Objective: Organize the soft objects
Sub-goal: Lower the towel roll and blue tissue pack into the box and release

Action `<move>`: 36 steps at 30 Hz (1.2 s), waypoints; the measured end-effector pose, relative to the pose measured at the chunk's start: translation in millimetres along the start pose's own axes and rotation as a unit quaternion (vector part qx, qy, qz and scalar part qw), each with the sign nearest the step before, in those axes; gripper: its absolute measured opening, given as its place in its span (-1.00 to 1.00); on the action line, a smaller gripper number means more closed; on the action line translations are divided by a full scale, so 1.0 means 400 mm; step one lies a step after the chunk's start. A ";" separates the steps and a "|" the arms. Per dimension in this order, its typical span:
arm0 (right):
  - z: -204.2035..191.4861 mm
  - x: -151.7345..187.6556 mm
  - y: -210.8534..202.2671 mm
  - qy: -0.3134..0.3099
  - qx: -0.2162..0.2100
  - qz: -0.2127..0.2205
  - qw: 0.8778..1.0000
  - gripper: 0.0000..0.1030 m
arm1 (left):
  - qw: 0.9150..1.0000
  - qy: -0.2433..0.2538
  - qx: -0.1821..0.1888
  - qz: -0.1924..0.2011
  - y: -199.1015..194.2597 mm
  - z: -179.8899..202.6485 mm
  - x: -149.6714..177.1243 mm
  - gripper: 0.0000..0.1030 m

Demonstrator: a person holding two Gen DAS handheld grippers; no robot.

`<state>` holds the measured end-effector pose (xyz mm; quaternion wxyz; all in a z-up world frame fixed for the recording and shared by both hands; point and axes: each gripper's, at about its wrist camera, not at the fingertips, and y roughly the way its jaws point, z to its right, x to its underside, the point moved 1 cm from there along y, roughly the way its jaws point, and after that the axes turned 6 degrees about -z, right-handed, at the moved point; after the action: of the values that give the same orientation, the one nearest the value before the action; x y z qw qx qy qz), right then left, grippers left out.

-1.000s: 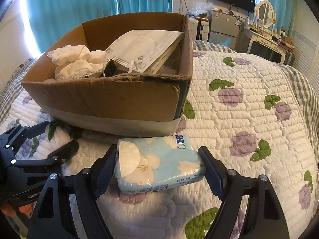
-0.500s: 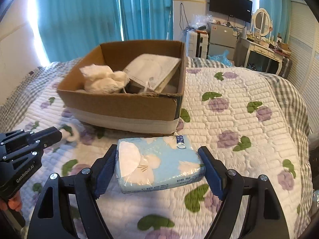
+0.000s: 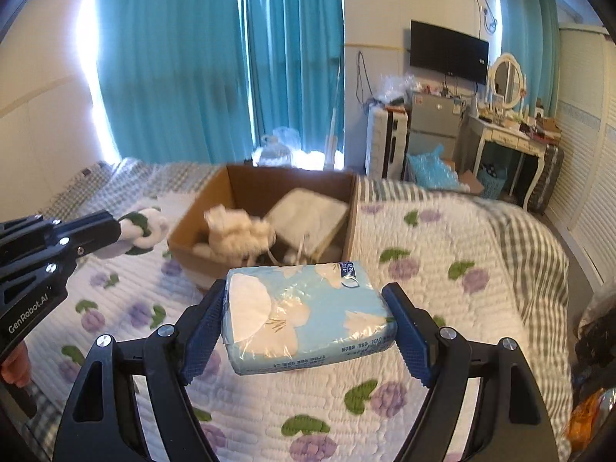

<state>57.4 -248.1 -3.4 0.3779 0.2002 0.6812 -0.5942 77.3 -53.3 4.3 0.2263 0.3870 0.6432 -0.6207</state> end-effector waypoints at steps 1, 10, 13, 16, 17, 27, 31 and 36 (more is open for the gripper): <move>0.002 -0.015 -0.007 -0.004 0.000 0.006 1.000 0.55 | 1.000 0.002 -0.001 0.007 -0.003 0.000 -0.022 -0.87; 0.034 -0.171 0.051 -0.028 0.001 0.028 0.999 0.55 | 1.000 -0.004 -0.005 0.012 0.143 -0.016 -0.150 -0.86; 0.048 -0.195 0.116 -0.029 -0.002 0.022 0.999 0.55 | 1.000 -0.003 -0.005 0.000 0.221 -0.015 -0.171 -0.86; 0.058 -0.209 0.182 -0.027 -0.012 0.013 0.999 0.55 | 1.000 0.000 -0.005 -0.011 0.310 -0.019 -0.183 -0.85; 0.060 -0.211 0.199 -0.027 -0.013 0.010 0.999 0.55 | 1.000 0.002 -0.002 -0.013 0.333 -0.020 -0.184 -0.80; 0.055 -0.225 0.352 -0.039 -0.014 -0.013 0.999 0.55 | 0.999 -0.004 -0.033 -0.026 0.436 -0.046 -0.169 0.29; 0.043 -0.236 0.380 -0.049 -0.012 -0.015 0.999 0.55 | 0.999 -0.020 -0.032 0.001 0.400 -0.082 -0.172 0.45; 0.019 -0.260 0.388 -0.045 -0.010 0.005 0.999 0.82 | 0.998 -0.038 -0.045 0.016 0.350 -0.139 -0.185 0.46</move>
<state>237.3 -203.9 -27.5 0.4134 0.1728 0.6683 -0.5939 241.1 -25.0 -18.8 0.2778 0.3631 0.6547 -0.6019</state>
